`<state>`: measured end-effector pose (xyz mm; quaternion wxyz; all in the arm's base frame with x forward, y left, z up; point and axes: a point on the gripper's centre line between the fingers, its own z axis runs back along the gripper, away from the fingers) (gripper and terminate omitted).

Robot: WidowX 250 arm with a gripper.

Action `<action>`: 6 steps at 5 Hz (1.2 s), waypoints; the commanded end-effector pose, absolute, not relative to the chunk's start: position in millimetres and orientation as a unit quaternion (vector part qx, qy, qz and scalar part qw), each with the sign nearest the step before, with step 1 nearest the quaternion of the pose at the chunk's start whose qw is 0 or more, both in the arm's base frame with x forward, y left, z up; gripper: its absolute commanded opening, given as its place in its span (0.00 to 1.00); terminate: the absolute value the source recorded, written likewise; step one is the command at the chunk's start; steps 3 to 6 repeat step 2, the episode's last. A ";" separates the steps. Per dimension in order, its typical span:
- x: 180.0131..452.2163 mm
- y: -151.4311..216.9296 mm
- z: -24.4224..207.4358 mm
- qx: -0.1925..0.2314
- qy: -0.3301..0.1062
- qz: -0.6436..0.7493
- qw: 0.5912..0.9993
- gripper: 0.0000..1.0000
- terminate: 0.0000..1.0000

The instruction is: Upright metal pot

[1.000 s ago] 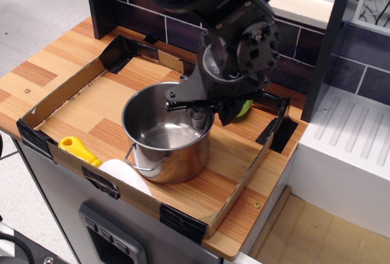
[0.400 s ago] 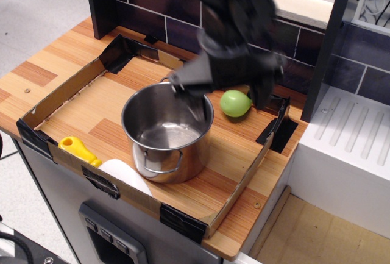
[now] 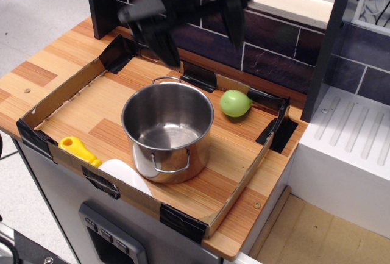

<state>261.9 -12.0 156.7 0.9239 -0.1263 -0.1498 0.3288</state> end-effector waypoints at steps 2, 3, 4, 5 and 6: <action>267.5 10.2 188.2 -0.133 -0.145 0.335 0.921 1.00 1.00; 267.5 10.2 188.2 -0.133 -0.145 0.335 0.921 1.00 1.00; 267.5 10.2 188.2 -0.133 -0.145 0.335 0.921 1.00 1.00; 267.5 10.2 188.2 -0.133 -0.145 0.335 0.921 1.00 1.00; 267.5 10.2 188.2 -0.133 -0.145 0.335 0.921 1.00 1.00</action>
